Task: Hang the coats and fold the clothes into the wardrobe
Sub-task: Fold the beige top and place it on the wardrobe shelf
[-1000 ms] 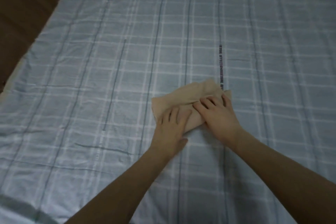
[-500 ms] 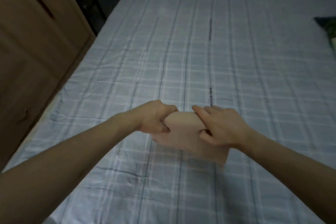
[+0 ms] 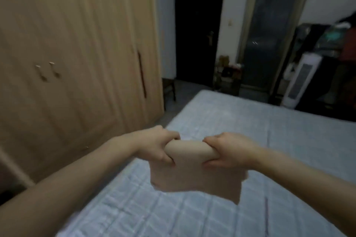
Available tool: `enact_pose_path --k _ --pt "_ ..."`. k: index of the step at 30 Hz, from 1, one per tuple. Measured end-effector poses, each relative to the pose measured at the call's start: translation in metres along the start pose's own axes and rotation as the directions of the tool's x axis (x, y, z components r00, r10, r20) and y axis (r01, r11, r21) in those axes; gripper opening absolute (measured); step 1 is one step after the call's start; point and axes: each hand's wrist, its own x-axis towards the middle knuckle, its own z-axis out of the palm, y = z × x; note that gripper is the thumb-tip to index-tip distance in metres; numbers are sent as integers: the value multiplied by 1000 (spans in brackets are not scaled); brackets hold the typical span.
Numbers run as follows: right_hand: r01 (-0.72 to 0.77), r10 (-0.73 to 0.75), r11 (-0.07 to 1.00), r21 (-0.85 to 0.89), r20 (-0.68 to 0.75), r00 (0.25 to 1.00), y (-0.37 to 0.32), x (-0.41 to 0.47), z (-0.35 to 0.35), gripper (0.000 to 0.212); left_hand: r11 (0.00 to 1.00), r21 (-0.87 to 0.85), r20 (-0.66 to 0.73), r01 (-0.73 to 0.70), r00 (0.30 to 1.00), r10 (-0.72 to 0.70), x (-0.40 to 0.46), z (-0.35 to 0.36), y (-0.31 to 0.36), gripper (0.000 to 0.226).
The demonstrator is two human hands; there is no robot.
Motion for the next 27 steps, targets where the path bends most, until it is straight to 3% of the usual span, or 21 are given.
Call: enact_pose_path --k 7,13,20,27 --pt "354 -356 934 -34 -80 931 -171 146 -91 43 949 33 -112 314 945 -309 -224 -52 -94 38" --pt "622 -627 779 -74 -87 774 -374 247 -124 46 795 -82 -144 601 782 -606 -445 -37 -157 35" --pt "809 -803 587 36 -94 588 -578 306 -147 39 592 -146 -88 792 586 -806 -637 -15 -190 33" --pt "883 -878 469 34 -90 470 -684 361 -159 36 453 -207 -102 867 441 -891 -732 4 -229 39"
